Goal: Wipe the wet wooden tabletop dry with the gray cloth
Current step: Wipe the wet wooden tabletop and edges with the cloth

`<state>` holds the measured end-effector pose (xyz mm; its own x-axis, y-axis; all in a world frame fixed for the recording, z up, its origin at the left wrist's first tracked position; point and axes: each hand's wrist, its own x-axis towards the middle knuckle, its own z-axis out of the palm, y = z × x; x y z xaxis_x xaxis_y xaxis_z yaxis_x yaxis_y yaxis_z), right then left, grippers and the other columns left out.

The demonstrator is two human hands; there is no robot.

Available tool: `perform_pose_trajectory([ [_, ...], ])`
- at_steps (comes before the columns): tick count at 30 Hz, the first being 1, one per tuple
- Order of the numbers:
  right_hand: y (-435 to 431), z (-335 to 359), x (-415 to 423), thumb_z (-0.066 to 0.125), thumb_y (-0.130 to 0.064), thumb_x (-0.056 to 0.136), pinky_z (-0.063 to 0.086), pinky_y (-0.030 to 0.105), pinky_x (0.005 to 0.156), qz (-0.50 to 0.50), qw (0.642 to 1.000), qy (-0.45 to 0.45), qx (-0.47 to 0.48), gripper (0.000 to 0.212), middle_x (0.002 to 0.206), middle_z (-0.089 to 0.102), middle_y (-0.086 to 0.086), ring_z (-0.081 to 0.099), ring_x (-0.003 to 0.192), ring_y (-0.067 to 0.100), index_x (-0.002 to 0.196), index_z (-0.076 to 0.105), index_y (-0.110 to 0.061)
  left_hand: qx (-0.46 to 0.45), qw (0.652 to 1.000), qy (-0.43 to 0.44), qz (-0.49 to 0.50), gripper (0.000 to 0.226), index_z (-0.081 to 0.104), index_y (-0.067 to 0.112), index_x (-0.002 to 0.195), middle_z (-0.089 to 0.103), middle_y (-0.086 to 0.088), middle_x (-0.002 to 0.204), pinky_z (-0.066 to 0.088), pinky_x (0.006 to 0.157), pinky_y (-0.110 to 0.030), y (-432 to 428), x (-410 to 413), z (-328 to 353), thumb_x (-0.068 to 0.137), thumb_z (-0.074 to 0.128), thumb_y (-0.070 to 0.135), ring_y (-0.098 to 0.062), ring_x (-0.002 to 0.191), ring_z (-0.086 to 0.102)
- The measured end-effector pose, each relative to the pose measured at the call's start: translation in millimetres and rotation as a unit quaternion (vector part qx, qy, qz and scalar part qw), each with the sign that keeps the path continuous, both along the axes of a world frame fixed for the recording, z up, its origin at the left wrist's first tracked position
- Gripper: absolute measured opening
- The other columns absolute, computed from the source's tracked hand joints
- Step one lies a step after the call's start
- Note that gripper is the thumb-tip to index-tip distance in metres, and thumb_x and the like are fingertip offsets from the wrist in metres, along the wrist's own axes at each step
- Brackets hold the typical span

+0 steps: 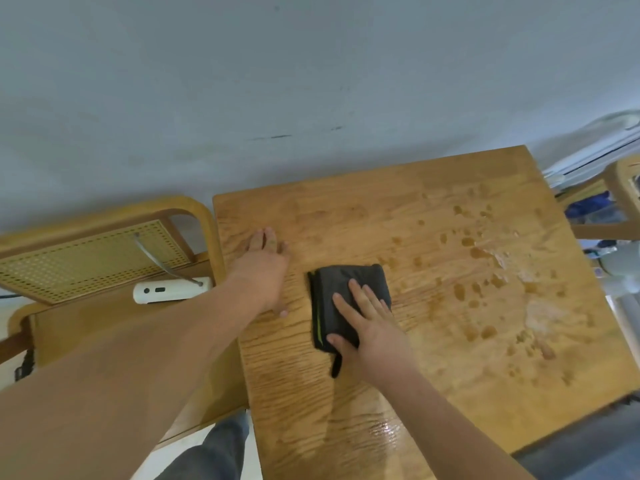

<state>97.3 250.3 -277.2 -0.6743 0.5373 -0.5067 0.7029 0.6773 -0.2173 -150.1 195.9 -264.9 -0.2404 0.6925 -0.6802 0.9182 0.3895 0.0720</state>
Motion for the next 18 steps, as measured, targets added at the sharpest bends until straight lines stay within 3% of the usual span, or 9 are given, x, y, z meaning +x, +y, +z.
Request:
perform_pose_trajectory([
  [4,63.3,5.2,-32.3,0.041,-0.066,0.098,0.001,0.038,0.128,-0.045,0.999,-0.011,-0.017,0.073,0.168,-0.016,-0.013,-0.014,0.155,0.012,0.160,0.010,-0.043,-0.026,1.000,-0.009,0.010,0.140,-0.009,0.014,0.162,-0.024,-0.023,0.165,0.010,0.128,-0.049,5.5,-0.7,-4.4,0.070,0.088,0.055,-0.039,0.155,-0.016],
  [11,161.7,-9.0,-110.2,0.036,-0.066,0.100,0.008,0.046,0.127,-0.083,0.996,-0.012,0.038,0.074,0.171,-0.009,-0.002,-0.007,0.157,0.022,0.162,0.008,-0.036,-0.078,0.997,-0.002,0.007,0.141,-0.014,0.011,0.161,-0.027,-0.026,0.163,0.009,0.127,-0.052,16.8,1.8,-8.1,0.072,0.088,0.050,-0.043,0.153,-0.020],
  [18,88.2,-7.3,-76.4,0.024,-0.060,0.105,0.008,0.045,0.127,0.004,0.997,-0.008,0.070,0.069,0.170,-0.016,0.002,-0.012,0.156,0.024,0.162,-0.002,-0.032,-0.056,0.998,-0.019,0.028,0.143,-0.012,0.014,0.162,-0.030,-0.023,0.162,0.002,0.127,-0.051,9.7,3.4,-13.5,0.068,0.089,0.051,-0.040,0.152,-0.025],
])
